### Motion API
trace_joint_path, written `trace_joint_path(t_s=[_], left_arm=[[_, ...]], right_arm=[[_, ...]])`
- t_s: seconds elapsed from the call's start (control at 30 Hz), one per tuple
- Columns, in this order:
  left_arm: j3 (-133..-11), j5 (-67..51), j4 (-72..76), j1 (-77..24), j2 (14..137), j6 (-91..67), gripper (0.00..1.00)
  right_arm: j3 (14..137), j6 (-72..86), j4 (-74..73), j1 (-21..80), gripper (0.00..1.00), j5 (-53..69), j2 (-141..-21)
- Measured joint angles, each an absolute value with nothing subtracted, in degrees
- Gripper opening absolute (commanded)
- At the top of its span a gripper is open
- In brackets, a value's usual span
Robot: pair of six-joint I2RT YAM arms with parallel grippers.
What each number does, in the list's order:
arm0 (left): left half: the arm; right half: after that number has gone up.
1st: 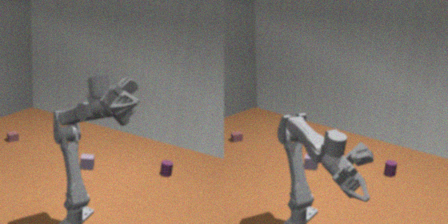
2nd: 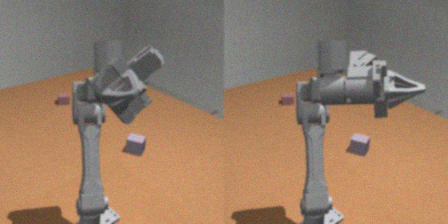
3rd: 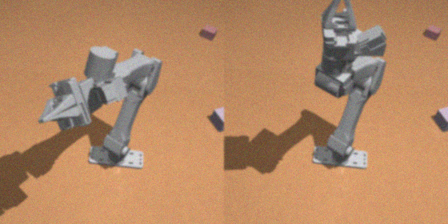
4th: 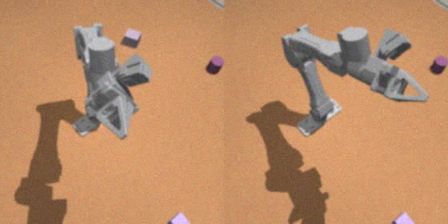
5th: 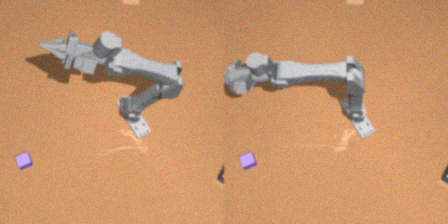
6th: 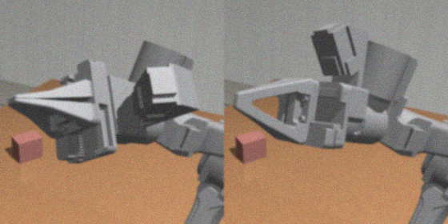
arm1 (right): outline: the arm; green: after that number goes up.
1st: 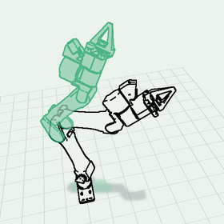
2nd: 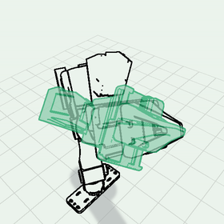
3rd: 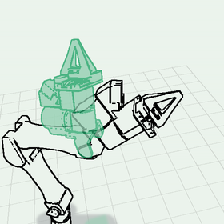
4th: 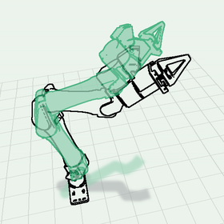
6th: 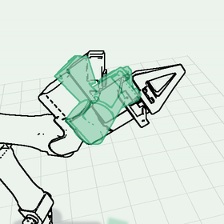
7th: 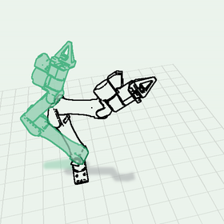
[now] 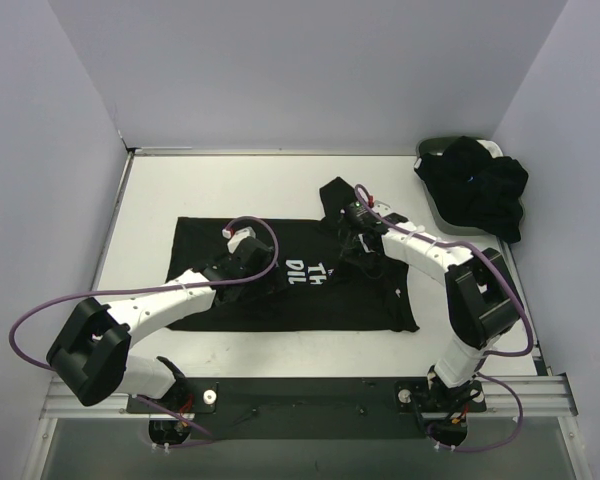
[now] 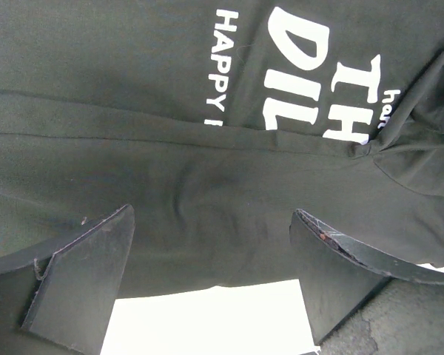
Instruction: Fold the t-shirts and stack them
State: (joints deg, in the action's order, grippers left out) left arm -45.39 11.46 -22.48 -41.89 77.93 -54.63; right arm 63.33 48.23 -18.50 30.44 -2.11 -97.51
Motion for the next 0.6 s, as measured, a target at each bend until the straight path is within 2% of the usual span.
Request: trace_joint_path(t_s=[0.07, 0.17, 0.4, 0.6], left_arm=[[-45.39, 11.42, -22.48, -41.89, 77.93, -54.63, 0.96], [-45.36, 11.33, -22.46, -41.89, 77.93, -54.63, 0.96], [-45.25, 11.27, -22.28, -41.89, 77.93, -54.63, 0.96], [-44.47, 11.11, -22.06, -42.26, 77.93, -54.85, 0.96]], right_arm=[[63.33, 48.23, -18.57, 30.48, 0.2, -2.11, -97.51], [63.33, 48.34, -18.63, 30.52, 0.0, -2.11, -97.51], [64.49, 48.88, -19.09, 30.85, 0.0, -2.11, -98.39], [71.72, 48.86, -20.38, 30.85, 0.0, -2.11, -102.37]])
